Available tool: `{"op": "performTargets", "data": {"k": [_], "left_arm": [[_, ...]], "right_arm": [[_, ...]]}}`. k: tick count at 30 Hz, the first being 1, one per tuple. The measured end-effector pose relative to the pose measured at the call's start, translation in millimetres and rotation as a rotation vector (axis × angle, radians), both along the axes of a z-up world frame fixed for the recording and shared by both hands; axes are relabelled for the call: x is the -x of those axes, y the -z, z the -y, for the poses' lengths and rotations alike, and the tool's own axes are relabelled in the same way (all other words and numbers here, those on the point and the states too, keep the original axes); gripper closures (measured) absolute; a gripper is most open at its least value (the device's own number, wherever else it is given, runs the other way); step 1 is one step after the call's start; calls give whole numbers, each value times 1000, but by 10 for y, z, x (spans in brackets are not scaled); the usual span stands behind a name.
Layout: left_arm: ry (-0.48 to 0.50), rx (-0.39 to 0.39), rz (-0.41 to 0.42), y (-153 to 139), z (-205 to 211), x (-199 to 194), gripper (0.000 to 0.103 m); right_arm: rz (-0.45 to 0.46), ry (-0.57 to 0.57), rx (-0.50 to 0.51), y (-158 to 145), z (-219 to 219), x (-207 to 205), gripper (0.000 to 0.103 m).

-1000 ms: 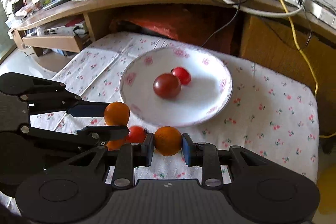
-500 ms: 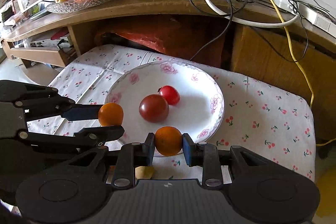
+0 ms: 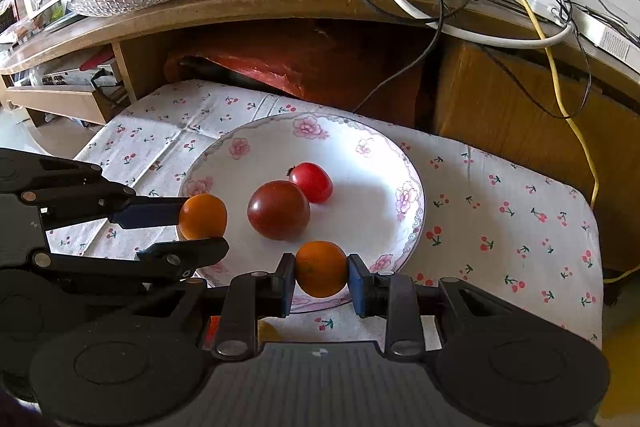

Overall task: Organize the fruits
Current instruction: 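Carry both oranges into the white bowl and open both tools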

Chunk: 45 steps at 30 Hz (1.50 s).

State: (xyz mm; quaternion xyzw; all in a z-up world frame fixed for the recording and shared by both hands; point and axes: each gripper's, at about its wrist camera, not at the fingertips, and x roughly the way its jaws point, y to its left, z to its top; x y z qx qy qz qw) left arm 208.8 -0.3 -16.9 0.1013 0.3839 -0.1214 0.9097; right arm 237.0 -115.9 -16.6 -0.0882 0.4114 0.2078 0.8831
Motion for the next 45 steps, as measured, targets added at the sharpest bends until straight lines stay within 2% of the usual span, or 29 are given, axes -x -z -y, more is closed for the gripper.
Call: {"op": "performTargets", "data": {"k": [42, 45], "left_arm": [[-23, -29, 0, 69, 6, -51, 65], [-28, -26, 8, 56, -4, -46, 64]], "right_arm": [[5, -4, 16, 63, -43, -73, 76], [14, 1, 12, 49, -27, -78, 73]]}}
